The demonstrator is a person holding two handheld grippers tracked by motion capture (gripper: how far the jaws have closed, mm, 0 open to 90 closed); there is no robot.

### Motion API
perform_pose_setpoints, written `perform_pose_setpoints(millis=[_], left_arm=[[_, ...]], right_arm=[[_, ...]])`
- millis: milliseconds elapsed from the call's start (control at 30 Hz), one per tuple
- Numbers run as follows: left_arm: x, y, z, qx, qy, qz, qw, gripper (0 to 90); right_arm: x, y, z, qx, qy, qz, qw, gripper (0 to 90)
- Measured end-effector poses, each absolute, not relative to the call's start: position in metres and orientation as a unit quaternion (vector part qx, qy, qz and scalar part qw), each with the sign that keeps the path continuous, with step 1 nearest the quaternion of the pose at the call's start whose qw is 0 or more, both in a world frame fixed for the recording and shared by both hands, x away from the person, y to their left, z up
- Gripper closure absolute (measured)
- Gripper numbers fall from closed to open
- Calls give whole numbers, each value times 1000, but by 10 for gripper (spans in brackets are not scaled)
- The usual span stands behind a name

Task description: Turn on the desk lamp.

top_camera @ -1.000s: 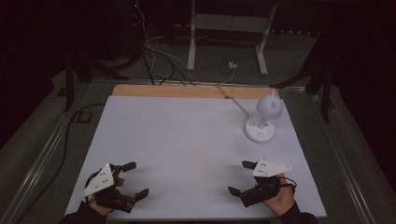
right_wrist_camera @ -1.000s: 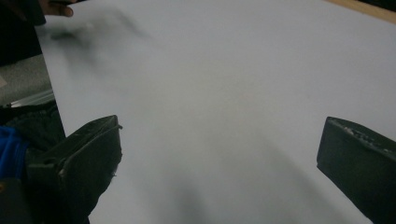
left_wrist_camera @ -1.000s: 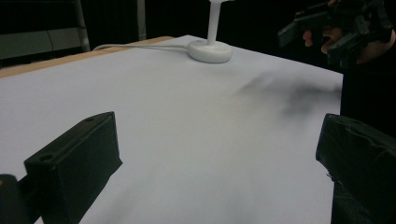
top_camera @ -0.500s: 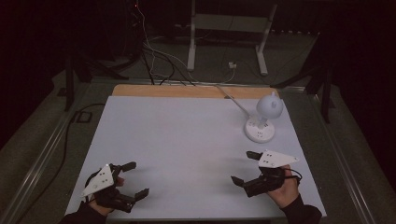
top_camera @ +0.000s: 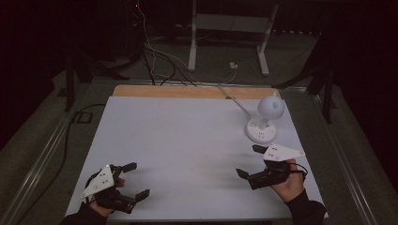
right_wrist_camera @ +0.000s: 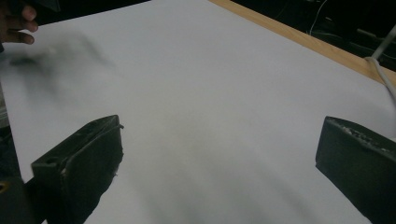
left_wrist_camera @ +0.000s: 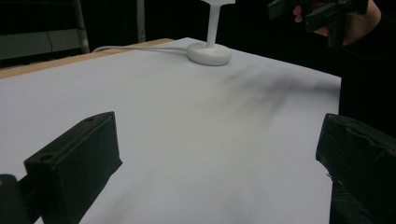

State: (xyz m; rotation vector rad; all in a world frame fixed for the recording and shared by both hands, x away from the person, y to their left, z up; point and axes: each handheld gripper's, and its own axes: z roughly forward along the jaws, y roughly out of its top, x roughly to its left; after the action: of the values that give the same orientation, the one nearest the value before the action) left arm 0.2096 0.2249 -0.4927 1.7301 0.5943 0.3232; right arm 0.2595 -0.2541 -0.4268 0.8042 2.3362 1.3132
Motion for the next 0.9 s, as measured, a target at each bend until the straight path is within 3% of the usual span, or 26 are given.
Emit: perform_pose_setpoints(millis=[900], left_arm=[[210, 225, -493, 745, 257, 137, 601, 3]], right_arm=[[296, -293, -423, 361, 785, 463, 198, 5]])
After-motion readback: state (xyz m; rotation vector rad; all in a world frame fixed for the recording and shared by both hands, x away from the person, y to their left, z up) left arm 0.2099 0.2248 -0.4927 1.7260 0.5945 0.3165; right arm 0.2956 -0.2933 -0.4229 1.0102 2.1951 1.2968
